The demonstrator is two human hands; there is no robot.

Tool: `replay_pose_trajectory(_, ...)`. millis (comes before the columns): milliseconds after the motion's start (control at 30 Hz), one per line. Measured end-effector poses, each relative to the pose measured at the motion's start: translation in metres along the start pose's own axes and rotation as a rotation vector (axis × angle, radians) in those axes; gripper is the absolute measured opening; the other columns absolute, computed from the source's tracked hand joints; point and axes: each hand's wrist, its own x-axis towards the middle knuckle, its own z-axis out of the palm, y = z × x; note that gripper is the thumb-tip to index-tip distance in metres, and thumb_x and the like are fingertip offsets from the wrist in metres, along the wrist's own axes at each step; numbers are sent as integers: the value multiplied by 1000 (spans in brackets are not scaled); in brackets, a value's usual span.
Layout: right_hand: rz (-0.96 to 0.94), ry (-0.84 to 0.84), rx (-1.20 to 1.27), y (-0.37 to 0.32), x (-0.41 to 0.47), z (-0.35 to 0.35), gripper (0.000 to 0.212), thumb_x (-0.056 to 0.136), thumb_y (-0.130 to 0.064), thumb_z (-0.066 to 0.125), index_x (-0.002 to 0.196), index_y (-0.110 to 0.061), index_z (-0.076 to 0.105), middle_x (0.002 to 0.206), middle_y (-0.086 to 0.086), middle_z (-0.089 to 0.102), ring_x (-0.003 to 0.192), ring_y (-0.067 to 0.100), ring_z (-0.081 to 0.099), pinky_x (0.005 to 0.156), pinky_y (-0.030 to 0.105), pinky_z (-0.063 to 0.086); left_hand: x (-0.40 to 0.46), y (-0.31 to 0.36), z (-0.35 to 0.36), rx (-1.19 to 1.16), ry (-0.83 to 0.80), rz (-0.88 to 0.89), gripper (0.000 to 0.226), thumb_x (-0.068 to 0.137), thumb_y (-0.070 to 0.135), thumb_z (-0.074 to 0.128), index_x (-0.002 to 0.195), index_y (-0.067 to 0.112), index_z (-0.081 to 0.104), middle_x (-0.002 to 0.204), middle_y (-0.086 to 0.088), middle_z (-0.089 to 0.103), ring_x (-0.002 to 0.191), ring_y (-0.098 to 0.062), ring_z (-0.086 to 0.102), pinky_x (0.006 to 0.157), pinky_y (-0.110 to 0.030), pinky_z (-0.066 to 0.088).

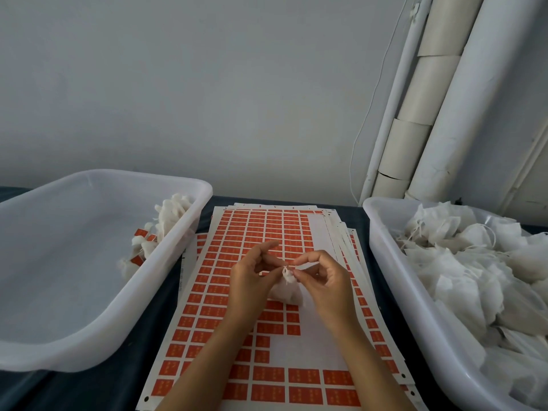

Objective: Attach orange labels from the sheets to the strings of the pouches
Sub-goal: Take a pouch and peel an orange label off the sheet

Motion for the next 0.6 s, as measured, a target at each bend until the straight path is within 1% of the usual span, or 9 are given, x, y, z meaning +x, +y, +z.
replay_pose_trajectory(100, -9, -24, -29, 3, 1, 0, 15, 80, -13, 71, 89, -24, 66, 92, -17, 66, 87, -5, 60, 66, 6, 48, 0, -1, 0, -14, -22, 7, 44, 82, -2, 66, 116, 24, 57, 84, 5, 70, 80, -6, 68, 73, -16, 55)
replay_pose_trajectory(167, 29, -62, -30, 4, 2, -1, 15, 81, -13, 70, 90, -26, 67, 92, -17, 66, 87, -6, 60, 66, 5, 47, 0, -1, 0, -26, -40, 9, 44, 81, -4, 66, 115, 23, 58, 82, 3, 70, 78, -7, 68, 71, -15, 55)
replay_pose_trajectory(233, 41, -105, -12, 4, 3, -2, 17, 81, -12, 69, 88, -28, 67, 89, -16, 67, 86, -6, 61, 67, 6, 48, 1, -2, -2, -40, -55, 0, 43, 81, -7, 66, 112, 21, 58, 80, -1, 69, 75, -10, 67, 69, -18, 56)
replay_pose_trajectory(333, 38, -118, -13, 5, 3, -4, 15, 80, -11, 70, 83, -25, 68, 83, -12, 68, 82, 3, 64, 70, 14, 53, 3, -4, -3, -62, -73, -18, 45, 79, -10, 66, 105, 24, 54, 76, -3, 68, 71, -12, 67, 66, -20, 56)
replay_pose_trajectory(433, 39, -111, -19, 6, 3, -5, 12, 80, -11, 71, 80, -23, 68, 80, -10, 68, 77, 9, 65, 71, 20, 56, 4, -5, -3, -72, -86, -24, 43, 79, -11, 66, 103, 22, 53, 75, -2, 67, 67, -10, 66, 63, -18, 54)
replay_pose_trajectory(533, 16, -115, -26, 5, 1, -4, 17, 81, -12, 70, 77, -27, 63, 79, -11, 67, 77, 7, 65, 70, 18, 55, 4, -6, -4, -75, -110, -17, 38, 81, -10, 64, 96, 23, 56, 78, 1, 66, 71, -8, 65, 64, -17, 54)
replay_pose_trajectory(600, 16, -86, -13, 4, 1, -3, 17, 84, -13, 67, 78, -28, 62, 79, -11, 66, 76, 7, 64, 68, 18, 55, 4, -5, -3, -56, -163, 16, 33, 83, -8, 61, 90, 24, 59, 83, 4, 65, 77, -7, 63, 68, -17, 54)
